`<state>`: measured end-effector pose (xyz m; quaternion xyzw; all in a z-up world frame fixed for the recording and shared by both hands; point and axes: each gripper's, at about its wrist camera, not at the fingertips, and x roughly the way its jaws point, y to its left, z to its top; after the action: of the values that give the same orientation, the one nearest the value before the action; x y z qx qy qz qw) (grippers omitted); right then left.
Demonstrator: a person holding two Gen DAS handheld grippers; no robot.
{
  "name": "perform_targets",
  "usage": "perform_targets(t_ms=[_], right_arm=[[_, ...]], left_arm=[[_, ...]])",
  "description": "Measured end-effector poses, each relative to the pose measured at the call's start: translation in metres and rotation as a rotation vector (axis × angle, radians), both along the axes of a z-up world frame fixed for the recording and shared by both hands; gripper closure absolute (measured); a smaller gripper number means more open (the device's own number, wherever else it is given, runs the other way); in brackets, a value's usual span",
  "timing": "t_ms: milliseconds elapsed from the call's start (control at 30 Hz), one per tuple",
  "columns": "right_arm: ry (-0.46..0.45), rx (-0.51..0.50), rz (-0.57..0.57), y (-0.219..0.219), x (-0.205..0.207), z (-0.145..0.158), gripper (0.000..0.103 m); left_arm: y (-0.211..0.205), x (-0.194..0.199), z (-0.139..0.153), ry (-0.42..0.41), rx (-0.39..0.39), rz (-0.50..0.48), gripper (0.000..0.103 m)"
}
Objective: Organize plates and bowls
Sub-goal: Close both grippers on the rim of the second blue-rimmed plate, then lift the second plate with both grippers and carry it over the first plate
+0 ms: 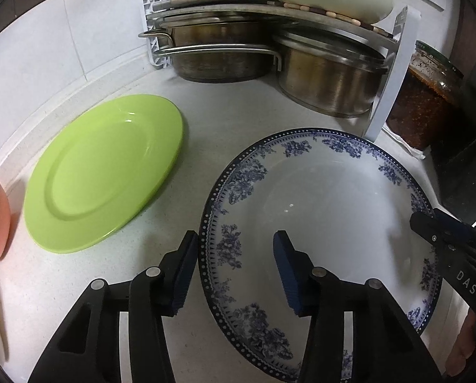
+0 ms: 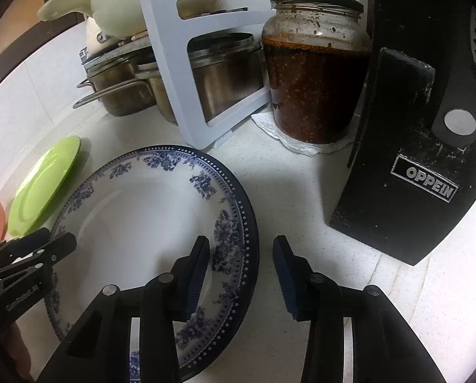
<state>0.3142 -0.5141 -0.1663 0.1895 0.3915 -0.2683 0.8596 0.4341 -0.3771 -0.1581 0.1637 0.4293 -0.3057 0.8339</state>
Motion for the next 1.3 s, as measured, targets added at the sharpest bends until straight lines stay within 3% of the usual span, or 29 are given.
perform_targets(t_ms=[200, 567, 1300], right_arm=[[0.011, -0.007, 0.024, 0.002, 0.004, 0.0, 0.068], [0.031, -0.015, 0.021, 0.005, 0.005, 0.001, 0.069], [-0.028, -0.056, 0.101, 0.078, -0.027, 0.062, 0.069]], left_arm=[[-0.002, 0.002, -0.003, -0.02, 0.017, 0.008, 0.066], [0.008, -0.008, 0.007, -0.033, 0.016, 0.035, 0.068], [0.11, -0.056, 0.076, -0.098, -0.075, 0.146, 0.068]])
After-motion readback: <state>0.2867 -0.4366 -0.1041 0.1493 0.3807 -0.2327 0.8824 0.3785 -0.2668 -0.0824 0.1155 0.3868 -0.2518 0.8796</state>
